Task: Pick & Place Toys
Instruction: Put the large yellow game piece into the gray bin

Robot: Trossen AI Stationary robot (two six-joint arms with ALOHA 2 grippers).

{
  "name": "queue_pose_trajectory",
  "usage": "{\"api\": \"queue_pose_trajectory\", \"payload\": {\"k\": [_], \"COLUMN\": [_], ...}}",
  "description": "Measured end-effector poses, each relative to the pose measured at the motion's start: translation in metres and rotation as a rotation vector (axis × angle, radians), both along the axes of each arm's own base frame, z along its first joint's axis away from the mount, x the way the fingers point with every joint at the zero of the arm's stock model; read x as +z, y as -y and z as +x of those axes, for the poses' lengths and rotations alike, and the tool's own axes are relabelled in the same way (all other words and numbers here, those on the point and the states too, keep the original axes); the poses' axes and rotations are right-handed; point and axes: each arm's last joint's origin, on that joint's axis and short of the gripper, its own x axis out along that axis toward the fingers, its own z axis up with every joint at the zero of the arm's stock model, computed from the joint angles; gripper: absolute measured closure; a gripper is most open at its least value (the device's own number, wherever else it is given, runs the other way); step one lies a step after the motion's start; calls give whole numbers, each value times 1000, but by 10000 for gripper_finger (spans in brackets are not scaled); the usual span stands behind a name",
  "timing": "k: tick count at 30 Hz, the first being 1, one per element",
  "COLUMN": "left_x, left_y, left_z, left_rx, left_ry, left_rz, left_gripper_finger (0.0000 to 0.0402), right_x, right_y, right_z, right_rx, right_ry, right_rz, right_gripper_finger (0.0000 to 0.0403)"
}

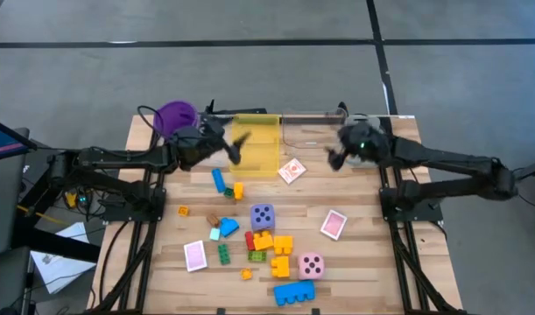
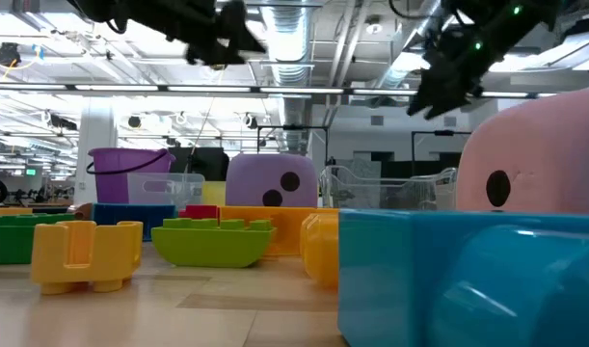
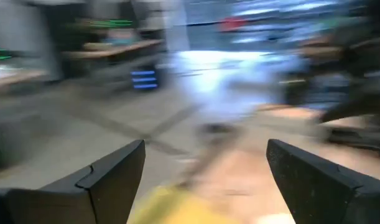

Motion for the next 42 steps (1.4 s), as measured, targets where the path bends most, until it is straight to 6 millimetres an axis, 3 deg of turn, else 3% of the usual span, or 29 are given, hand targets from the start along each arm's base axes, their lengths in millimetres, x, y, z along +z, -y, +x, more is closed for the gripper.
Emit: {"api": "queue_pose_trajectory", "payload": {"k": [4,7,13,19,25,31,42], "left_x": [0,-1,-18,-31,-33,-31,-35], "left_y": [23,45,98,134,145,145,145], "left_z": [7,10,15,16,12,11,10], "left_rx": [-415,-558,-651,-544,-471,-461,-461], "left_ry": [36,45,-111,-178,-195,-188,-225], "left_rz": [-97,-150,-120,-24,4,5,8], "left_gripper_finger": [73,73,73,73,73,73,73], "right_x": [-9,-18,-37,-56,-66,-81,-118], "right_y": [-33,-57,-99,-136,-161,-166,-167], "right_z": [23,37,61,82,113,140,160], "right_rx": [299,468,611,741,784,762,705], "right_ry": [23,64,84,-3,-61,-122,-272], "right_rz": [24,87,201,251,251,262,420], "right_gripper_finger": [42,42,42,43,47,47,47]}}
